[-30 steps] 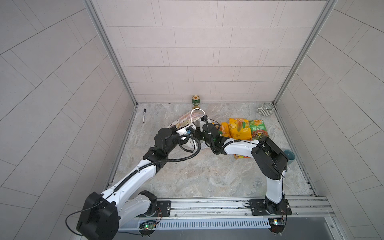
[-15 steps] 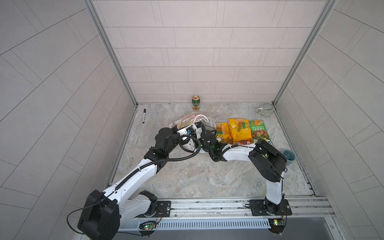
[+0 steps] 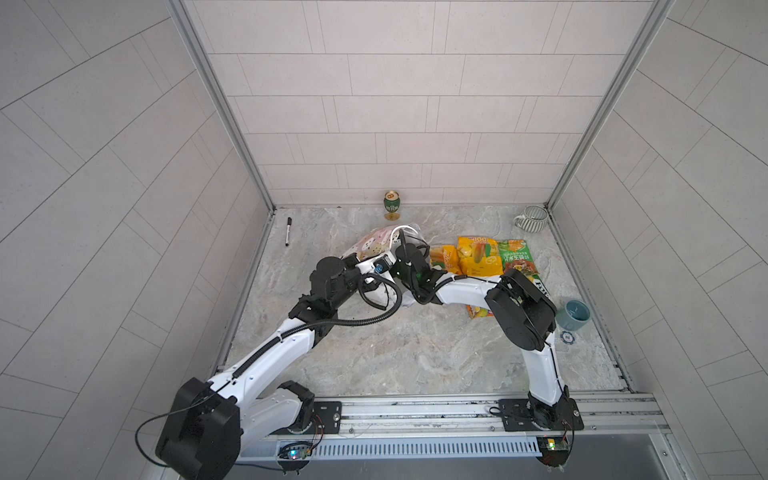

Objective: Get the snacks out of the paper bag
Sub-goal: 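Lower the right gripper into the bag toward the Fox's Spring Tea pack, then grasp the Fox's Spring Tea pack inside the bag with the right gripper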

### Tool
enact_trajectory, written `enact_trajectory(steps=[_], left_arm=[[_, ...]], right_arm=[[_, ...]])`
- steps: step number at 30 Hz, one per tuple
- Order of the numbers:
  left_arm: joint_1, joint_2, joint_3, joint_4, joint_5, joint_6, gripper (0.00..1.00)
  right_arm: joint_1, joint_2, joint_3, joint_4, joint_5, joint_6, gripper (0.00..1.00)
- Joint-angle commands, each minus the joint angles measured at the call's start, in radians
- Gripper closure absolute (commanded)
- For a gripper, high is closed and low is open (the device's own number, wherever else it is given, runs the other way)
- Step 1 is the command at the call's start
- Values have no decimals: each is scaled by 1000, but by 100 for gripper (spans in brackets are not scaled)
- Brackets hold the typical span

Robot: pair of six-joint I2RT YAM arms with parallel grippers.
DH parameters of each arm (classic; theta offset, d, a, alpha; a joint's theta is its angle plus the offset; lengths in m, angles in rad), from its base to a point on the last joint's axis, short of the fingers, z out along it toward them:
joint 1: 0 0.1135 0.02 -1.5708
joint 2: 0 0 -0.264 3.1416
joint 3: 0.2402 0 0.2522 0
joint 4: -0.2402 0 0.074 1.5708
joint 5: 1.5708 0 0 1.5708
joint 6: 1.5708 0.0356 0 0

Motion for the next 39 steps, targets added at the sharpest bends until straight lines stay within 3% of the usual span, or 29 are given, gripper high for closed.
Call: enact_trajectory(steps=[1, 6, 9, 14, 21, 30, 33, 39], left_arm=[[-6, 4, -1, 76, 102, -2, 100], [-6, 25, -4, 125, 41, -47, 100], [-6, 48, -3, 183, -5, -75, 100], [-6, 51, 2, 186, 120, -85, 100], [-6, 36, 9, 178, 277, -105, 100], [-25, 40, 21, 198, 345, -148, 100], [-26, 37, 14, 211, 346, -155, 100], [-26, 36, -12, 263, 301, -175, 100]], right_arm=[[-2, 49, 31, -8, -21, -14, 21], [12, 77, -7, 65, -109, -1, 22], [24, 96, 15, 20, -154, -14, 23], [34, 127, 52, 24, -205, -13, 22], [28, 159, 135, -11, -82, 28, 18], [18, 319, 364, -106, -33, 112, 18], [16, 332, 337, -9, 32, 152, 28], [-14, 391, 397, 122, -16, 219, 68]])
